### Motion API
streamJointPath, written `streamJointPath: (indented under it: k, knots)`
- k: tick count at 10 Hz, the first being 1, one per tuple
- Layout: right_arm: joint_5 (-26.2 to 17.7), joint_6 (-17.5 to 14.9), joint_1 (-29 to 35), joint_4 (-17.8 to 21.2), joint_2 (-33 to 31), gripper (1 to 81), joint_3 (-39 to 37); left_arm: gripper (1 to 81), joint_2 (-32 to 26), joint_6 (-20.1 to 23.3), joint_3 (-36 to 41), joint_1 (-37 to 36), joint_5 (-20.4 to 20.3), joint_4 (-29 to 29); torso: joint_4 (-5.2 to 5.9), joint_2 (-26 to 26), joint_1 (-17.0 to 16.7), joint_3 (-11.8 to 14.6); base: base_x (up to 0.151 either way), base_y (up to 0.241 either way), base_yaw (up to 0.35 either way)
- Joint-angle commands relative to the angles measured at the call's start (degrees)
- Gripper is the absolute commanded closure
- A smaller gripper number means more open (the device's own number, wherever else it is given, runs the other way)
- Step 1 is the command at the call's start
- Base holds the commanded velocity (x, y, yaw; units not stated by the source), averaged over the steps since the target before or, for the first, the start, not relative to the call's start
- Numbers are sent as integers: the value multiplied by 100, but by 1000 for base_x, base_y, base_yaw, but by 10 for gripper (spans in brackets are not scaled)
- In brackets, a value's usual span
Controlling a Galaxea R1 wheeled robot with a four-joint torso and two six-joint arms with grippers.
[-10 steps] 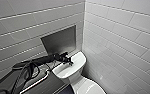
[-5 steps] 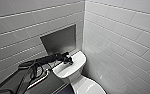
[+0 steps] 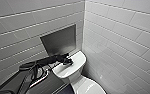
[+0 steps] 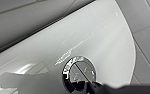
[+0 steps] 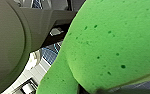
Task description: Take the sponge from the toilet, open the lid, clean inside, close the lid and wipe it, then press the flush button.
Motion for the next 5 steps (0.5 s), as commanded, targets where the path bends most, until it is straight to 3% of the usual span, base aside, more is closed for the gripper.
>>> streamJointPath:
  k: [1, 2, 4, 5]
  knots:
    - [-496, -39, -63, 14, 35, 811, -64, 811, 9, 55, -309, -850, 23, 305, 0, 0, 0, 0, 0, 0, 0]
    - [-496, -39, -63, 14, 97, 811, -144, 811, 97, 55, -467, -840, -13, 359, 0, 0, 0, 0, 0, 0, 0]
    - [-496, -39, -63, 14, 124, 811, -223, 811, 176, 46, -495, -875, -39, 359, 0, 0, 0, -541, 0, 0, 0]
    - [-496, -39, -55, 6, 124, 811, -214, 811, 229, 46, -512, -884, -75, 376, 0, 0, -2, -575, 0, 0, 0]
